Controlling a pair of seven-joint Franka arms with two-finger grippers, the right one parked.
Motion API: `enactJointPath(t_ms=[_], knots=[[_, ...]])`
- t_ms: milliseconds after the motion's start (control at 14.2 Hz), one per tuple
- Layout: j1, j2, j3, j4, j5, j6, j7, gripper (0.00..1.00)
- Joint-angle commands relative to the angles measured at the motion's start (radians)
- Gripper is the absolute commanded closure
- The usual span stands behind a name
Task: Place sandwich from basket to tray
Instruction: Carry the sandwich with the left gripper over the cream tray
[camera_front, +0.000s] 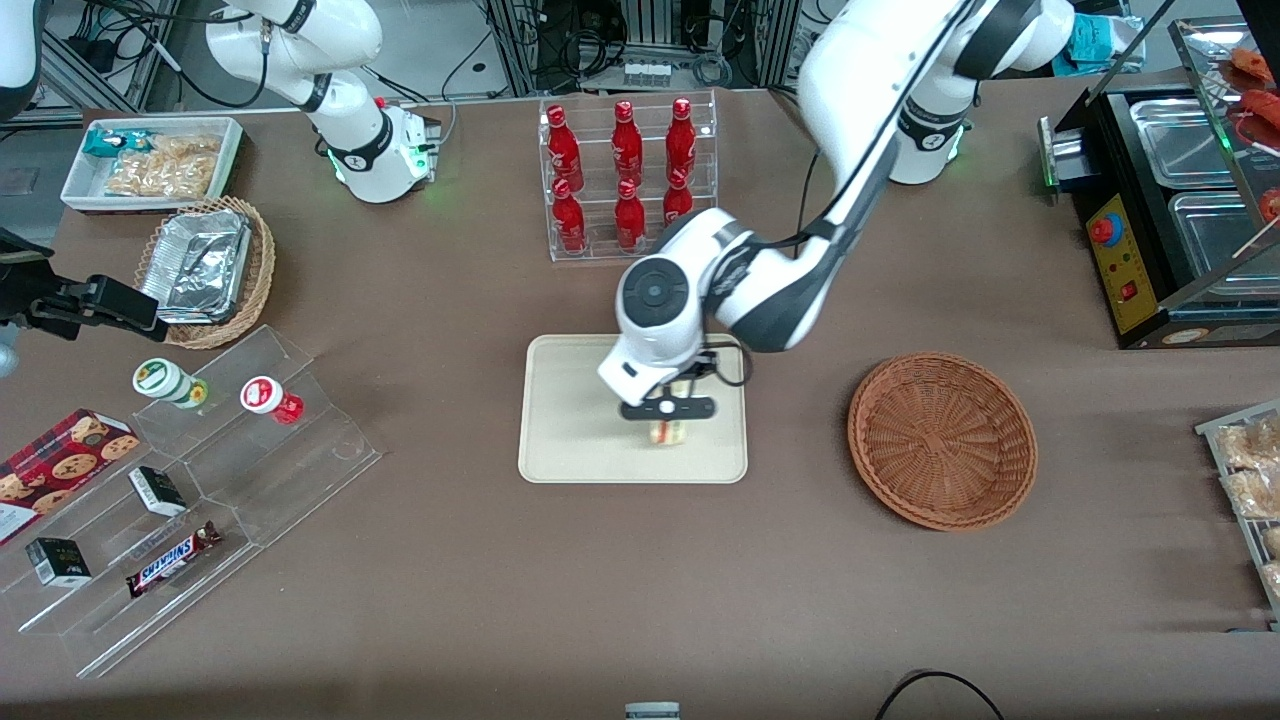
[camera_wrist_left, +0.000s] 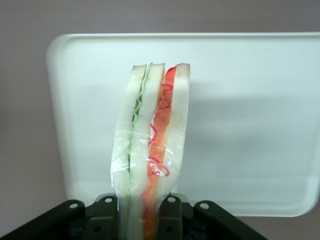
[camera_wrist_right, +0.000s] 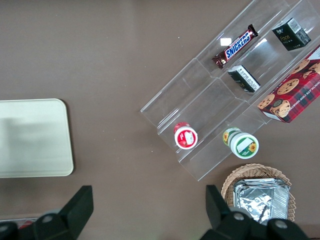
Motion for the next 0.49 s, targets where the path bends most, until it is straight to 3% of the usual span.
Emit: enactJointPath(t_ms=[0,424], knots=[[-0.036,0.091,-0.008,0.065,-0.016,0.068,-0.005,0.74],[-0.068,0.154,-0.005,0.06,-0.004,0.135,-0.18,0.74]])
